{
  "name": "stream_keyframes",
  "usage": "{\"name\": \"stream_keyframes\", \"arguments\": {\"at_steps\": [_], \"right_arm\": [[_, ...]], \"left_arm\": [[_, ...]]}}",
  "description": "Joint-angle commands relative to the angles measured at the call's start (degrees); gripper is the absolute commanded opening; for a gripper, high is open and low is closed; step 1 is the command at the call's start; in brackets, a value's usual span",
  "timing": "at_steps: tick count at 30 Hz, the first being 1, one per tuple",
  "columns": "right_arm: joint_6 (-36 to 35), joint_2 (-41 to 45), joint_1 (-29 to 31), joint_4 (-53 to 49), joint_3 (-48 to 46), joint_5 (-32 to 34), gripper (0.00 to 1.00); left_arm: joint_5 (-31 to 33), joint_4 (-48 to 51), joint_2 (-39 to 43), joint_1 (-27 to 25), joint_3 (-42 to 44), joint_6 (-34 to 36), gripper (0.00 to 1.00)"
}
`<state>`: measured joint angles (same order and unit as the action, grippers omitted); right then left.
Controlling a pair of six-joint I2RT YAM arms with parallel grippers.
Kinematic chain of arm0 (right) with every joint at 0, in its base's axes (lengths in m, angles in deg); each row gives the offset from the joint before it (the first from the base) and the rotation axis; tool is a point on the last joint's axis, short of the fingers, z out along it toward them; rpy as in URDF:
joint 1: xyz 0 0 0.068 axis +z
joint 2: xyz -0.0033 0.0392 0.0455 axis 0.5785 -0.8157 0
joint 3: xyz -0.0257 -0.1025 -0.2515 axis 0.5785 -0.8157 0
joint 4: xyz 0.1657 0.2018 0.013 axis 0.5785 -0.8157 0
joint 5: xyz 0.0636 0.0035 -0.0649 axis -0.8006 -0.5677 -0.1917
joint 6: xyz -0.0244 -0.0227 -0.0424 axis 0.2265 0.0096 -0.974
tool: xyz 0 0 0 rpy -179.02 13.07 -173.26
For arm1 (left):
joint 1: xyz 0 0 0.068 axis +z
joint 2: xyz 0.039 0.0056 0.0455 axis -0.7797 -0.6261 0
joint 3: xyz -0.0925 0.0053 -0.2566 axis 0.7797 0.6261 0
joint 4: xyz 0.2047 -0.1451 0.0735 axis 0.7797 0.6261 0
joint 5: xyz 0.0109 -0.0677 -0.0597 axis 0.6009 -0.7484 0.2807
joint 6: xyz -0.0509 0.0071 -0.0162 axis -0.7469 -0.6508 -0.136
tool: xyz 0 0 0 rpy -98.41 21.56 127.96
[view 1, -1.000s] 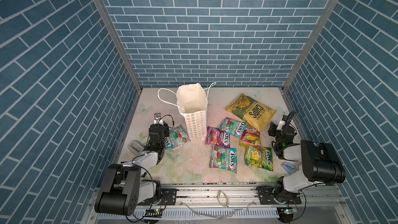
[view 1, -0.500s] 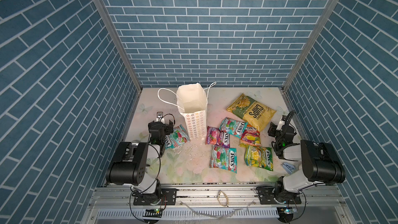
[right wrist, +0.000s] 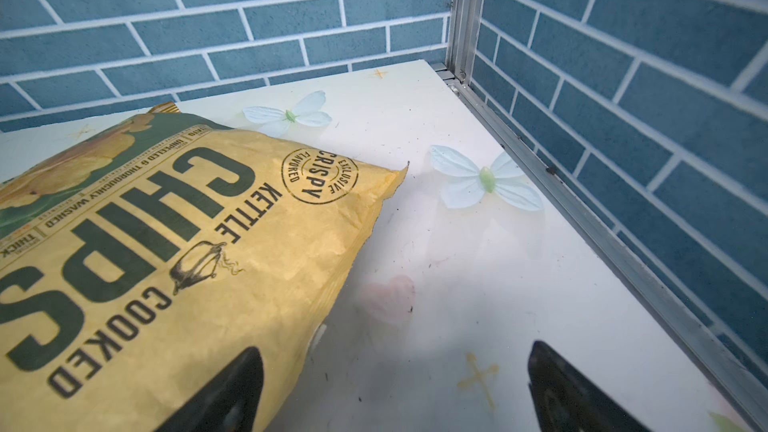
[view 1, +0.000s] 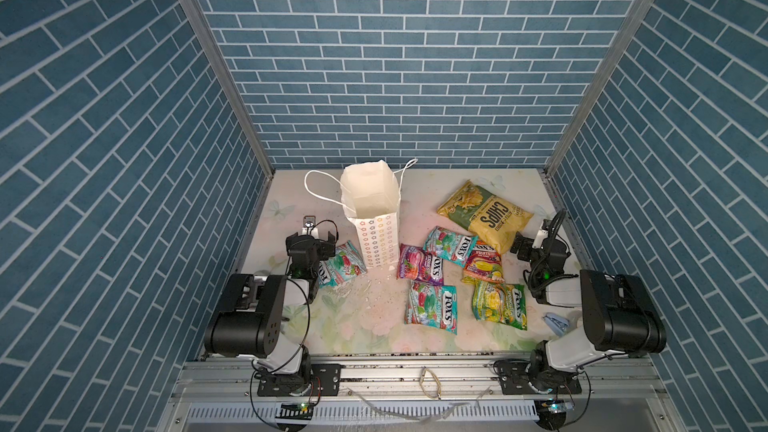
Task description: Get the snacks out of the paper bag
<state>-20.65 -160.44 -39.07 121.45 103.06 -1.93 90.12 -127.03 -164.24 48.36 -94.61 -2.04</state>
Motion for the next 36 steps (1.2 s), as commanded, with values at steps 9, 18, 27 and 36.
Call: {"name": "stream_keyframes", "arguments": {"at_steps": [9, 18, 27, 36], "right_arm": [[-3.71, -0.21, 0.35, -2.52, 2.14, -4.85, 0.99], [-4.37, -0.35, 0.26, -3.49, 2.65, -6.29, 0.99], [-4.39, -0.36, 0.37, -3.58, 2.64, -6.31, 0.99], [-4.39, -0.35, 0.3, -3.57, 2.65, -6.36, 0.99]], "left_arm": [[-0.17, -0.11, 0.12, 0.06, -0.52, 0.25, 1.0], [-0.15, -0.08, 0.16, 0.06, -0.48, 0.25, 1.0], [-0.15, -0.11, 0.13, 0.06, -0.57, 0.25, 1.0], [-0.19, -0.04, 0.12, 0.06, -0.52, 0.25, 1.0]]}}
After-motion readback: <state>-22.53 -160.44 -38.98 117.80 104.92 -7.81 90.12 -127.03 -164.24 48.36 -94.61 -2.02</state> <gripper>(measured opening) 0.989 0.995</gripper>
